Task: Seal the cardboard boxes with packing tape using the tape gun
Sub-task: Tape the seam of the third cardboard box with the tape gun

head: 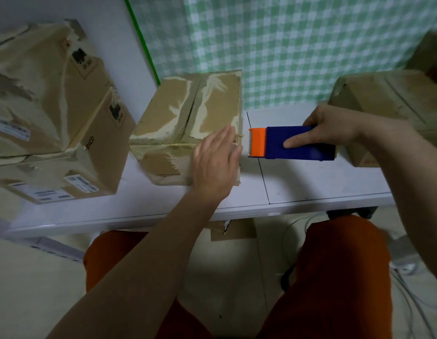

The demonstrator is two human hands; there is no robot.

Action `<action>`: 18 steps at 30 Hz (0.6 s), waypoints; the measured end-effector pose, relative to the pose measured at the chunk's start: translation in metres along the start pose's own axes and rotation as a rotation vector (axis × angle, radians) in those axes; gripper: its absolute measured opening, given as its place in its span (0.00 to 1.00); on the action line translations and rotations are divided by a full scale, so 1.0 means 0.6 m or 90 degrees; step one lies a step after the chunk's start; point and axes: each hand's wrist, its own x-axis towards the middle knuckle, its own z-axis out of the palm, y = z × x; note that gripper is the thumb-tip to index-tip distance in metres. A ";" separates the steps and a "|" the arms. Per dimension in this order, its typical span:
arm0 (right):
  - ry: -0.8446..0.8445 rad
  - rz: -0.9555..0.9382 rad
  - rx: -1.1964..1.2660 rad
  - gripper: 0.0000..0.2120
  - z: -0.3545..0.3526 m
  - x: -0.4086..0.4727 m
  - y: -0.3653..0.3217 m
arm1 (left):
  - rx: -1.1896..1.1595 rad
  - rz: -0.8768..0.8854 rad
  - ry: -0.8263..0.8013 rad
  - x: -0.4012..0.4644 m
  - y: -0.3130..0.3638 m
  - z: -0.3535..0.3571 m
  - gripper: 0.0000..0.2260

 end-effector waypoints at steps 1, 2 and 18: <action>-0.005 0.000 0.009 0.22 0.001 -0.001 0.004 | 0.002 -0.043 0.005 0.008 0.004 0.002 0.22; -0.008 -0.002 0.014 0.23 0.001 -0.002 0.007 | 0.012 -0.073 0.011 0.015 0.007 0.005 0.21; -0.014 -0.073 0.040 0.27 -0.020 -0.034 0.023 | 0.027 -0.107 0.005 0.019 0.007 0.016 0.22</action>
